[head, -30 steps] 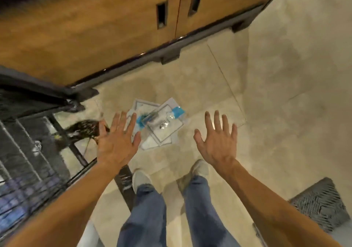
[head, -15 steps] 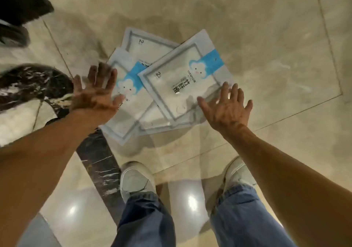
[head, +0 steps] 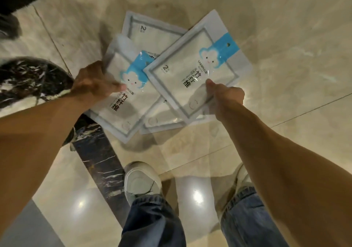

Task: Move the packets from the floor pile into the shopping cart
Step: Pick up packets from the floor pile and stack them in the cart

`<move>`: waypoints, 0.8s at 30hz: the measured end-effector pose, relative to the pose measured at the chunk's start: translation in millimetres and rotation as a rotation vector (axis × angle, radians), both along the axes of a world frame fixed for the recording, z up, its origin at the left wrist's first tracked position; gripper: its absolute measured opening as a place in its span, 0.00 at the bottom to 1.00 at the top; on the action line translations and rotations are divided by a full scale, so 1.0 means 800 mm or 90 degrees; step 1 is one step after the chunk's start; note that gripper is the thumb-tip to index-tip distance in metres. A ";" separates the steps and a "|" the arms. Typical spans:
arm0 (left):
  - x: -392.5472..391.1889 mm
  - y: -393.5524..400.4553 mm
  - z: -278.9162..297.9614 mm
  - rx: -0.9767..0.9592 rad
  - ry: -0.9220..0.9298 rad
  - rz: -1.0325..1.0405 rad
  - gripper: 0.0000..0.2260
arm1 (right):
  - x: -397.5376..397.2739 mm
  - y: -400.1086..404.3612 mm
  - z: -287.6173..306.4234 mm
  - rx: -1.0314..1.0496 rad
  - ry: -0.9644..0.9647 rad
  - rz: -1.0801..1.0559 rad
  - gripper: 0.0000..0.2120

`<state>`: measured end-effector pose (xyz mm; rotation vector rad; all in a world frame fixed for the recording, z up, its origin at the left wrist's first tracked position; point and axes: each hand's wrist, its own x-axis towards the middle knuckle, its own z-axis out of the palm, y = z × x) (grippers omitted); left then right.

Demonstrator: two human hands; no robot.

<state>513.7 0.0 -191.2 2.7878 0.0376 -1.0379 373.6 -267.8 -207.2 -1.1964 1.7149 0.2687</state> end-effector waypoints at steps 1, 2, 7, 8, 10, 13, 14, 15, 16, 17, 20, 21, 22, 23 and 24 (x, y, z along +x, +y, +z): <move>0.002 -0.003 -0.003 -0.019 0.007 0.017 0.30 | -0.002 -0.003 0.003 0.002 -0.037 -0.032 0.16; 0.004 -0.004 -0.003 -0.025 0.014 0.035 0.28 | -0.006 -0.006 0.005 0.002 -0.084 -0.068 0.12; 0.012 -0.002 0.014 -0.144 -0.006 0.131 0.15 | -0.029 -0.028 0.025 0.024 -0.260 -0.223 0.10; 0.011 -0.006 0.021 -0.194 -0.020 0.169 0.14 | -0.033 -0.034 0.031 0.028 -0.263 -0.229 0.10; 0.012 -0.021 0.040 -0.258 -0.064 0.229 0.09 | -0.038 -0.048 0.046 0.034 -0.269 -0.221 0.12; 0.021 -0.050 0.085 -0.279 -0.107 0.287 0.09 | -0.037 -0.071 0.082 0.052 -0.279 -0.197 0.11; 0.026 -0.057 0.101 -0.278 -0.105 0.311 0.11 | -0.034 -0.078 0.098 0.057 -0.291 -0.187 0.11; 0.030 -0.063 0.119 -0.287 -0.097 0.326 0.13 | -0.029 -0.086 0.116 0.060 -0.300 -0.173 0.11; 0.037 -0.065 0.134 -0.313 -0.093 0.337 0.14 | -0.023 -0.094 0.135 0.061 -0.305 -0.155 0.10; 0.042 -0.072 0.155 -0.335 -0.093 0.352 0.16 | -0.016 -0.102 0.157 0.062 -0.310 -0.133 0.09; 0.053 -0.093 0.222 -0.375 -0.109 0.384 0.17 | 0.011 -0.130 0.233 0.071 -0.327 -0.065 0.10; 0.054 -0.103 0.247 -0.384 -0.104 0.386 0.17 | 0.020 -0.139 0.263 0.075 -0.333 -0.046 0.10; 0.054 -0.111 0.271 -0.395 -0.090 0.384 0.16 | 0.028 -0.148 0.295 0.077 -0.338 -0.030 0.11; 0.053 -0.119 0.299 -0.406 -0.076 0.386 0.16 | 0.036 -0.156 0.326 0.078 -0.342 -0.021 0.11; 0.053 -0.127 0.327 -0.419 -0.061 0.387 0.16 | 0.041 -0.165 0.358 0.075 -0.346 -0.018 0.12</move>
